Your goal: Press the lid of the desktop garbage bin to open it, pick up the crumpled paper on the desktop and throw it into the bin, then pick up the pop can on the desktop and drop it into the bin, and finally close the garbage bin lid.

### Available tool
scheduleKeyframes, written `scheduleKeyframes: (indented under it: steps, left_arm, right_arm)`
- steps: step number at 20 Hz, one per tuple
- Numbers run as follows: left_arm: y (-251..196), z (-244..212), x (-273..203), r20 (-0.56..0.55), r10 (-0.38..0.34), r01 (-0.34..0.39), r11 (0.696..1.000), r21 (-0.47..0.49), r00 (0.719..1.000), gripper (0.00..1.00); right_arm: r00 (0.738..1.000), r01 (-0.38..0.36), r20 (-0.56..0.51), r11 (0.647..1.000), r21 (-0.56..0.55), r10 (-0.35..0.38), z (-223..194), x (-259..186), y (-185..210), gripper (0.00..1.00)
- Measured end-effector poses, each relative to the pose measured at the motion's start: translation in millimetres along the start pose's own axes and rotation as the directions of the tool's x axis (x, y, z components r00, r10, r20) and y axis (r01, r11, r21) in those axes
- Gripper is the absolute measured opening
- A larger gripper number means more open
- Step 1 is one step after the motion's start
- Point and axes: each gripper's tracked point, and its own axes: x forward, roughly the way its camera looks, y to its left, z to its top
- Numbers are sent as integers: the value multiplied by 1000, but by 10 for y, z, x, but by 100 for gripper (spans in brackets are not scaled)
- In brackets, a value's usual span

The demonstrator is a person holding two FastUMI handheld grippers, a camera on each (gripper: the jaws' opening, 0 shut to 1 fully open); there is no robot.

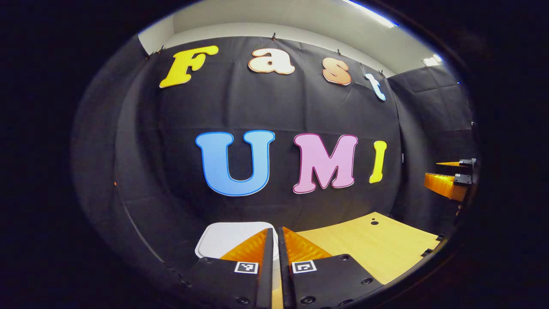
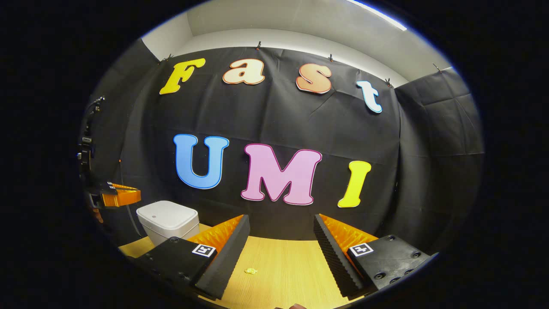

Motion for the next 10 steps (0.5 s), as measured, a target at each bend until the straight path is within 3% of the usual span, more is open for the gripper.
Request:
scheduleKeyframes:
  steps: [1,5,8,10]
  left_arm:
    - [79,-37,74,-19,9,-9,1000,-12,1000,7]
    - [401,-174,431,-82,81,-81,997,12,993,5]
    - [341,-553,687,-239,31,-49,996,-70,971,5]
    - [469,-737,865,-300,63,-79,996,-40,952,6]
  right_arm:
    - [1000,-6,10,1000,-4,6,15,20,15,96]
    - [999,-45,-2,997,-61,44,-127,256,-32,96]
    - [997,-68,14,990,-126,71,-177,487,-102,96]
    - [993,-115,-18,984,-135,113,-329,653,-61,97]
